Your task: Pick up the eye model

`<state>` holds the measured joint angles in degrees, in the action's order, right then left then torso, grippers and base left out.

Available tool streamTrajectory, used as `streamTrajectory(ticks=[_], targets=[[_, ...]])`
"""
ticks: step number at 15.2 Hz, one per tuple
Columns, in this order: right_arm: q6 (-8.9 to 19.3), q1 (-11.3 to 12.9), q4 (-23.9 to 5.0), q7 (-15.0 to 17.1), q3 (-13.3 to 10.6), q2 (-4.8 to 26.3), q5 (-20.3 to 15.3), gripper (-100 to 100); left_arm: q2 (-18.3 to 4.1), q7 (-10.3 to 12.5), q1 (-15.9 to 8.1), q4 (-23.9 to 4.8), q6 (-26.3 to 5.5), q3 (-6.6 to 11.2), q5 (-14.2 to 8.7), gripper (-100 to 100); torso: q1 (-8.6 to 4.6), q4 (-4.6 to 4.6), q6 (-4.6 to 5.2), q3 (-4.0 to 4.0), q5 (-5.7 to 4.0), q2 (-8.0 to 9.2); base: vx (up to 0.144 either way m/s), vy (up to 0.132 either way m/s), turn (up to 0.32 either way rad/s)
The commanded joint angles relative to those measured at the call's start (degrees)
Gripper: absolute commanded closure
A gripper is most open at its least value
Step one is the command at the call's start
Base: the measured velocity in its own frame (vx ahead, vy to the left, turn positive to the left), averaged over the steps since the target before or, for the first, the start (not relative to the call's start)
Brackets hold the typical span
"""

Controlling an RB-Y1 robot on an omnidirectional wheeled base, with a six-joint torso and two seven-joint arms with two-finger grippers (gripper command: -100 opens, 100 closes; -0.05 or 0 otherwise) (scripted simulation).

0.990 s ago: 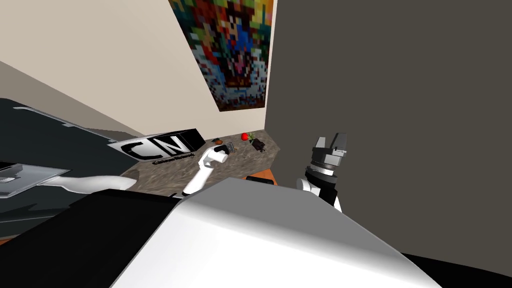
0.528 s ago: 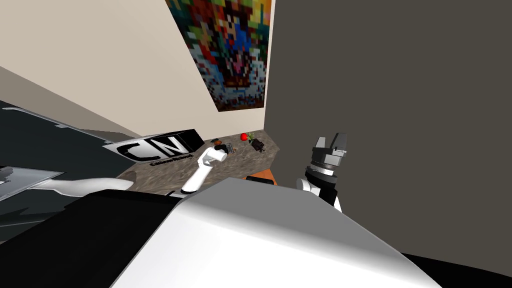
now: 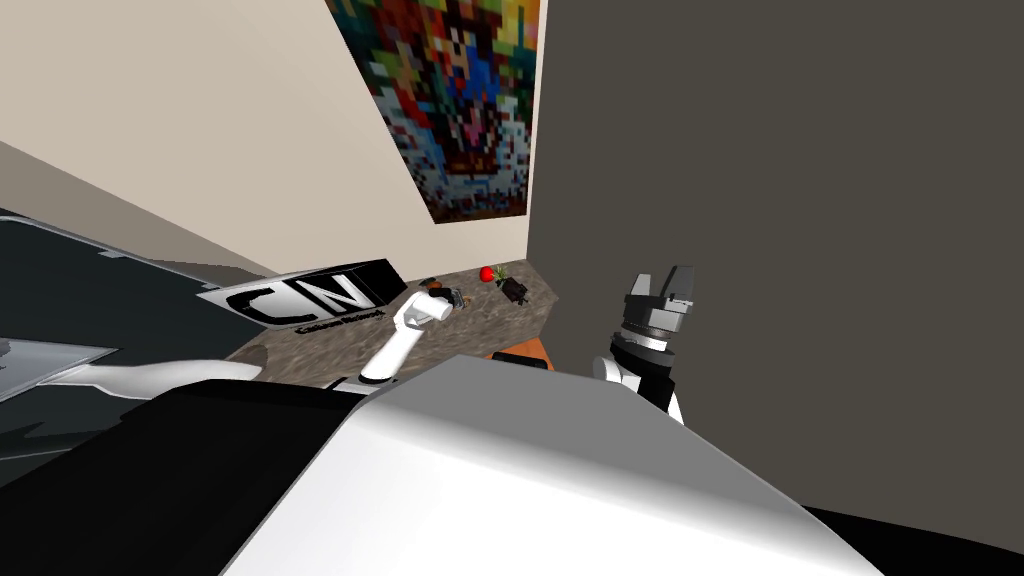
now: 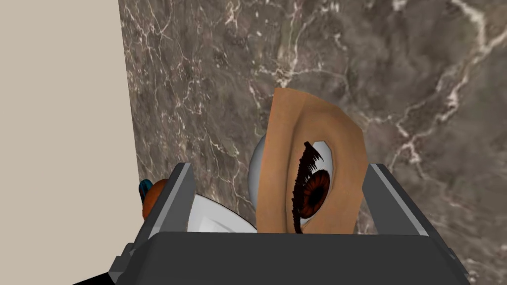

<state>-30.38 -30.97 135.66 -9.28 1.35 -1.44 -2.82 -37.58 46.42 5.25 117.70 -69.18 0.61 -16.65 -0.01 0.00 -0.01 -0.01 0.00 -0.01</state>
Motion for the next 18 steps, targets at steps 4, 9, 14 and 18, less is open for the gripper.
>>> streamTrajectory(ticks=[4, 9, 14, 18], targets=[[0.0, 0.0, 0.0, 0.0, 0.0, 0.0, 0.0, 0, -0.1, 0.0, -0.1, -0.1, -0.1, 0.00, 0.0, -100, 0.00, 0.00, 0.00, 0.01, 0.00, 0.01, 0.000, 0.000, 0.002], [0.0, 0.0, 0.0, 0.0, 0.0, 0.0, 0.0, 0, -1.1, 1.1, 0.0, -0.1, -2.9, 0.71, -0.6, -100, -0.04, 0.00, 0.01, -0.01, -0.01, -0.03, 0.009, -0.006, -0.022], [0.0, 0.0, 0.0, 0.0, 0.0, 0.0, 0.0, 0, -1.9, 2.0, 0.1, 0.0, -5.1, 1.30, -0.9, -100, -0.05, -0.01, 0.01, -0.03, -0.01, -0.05, 0.013, -0.012, -0.045], [0.0, 0.0, 0.0, 0.0, 0.0, 0.0, 0.0, 0, -0.7, 0.5, -0.6, -3.9, -2.6, 1.53, -0.4, -100, 0.00, -0.01, 0.01, -0.02, 0.01, -0.04, 0.009, 0.000, -0.021]])
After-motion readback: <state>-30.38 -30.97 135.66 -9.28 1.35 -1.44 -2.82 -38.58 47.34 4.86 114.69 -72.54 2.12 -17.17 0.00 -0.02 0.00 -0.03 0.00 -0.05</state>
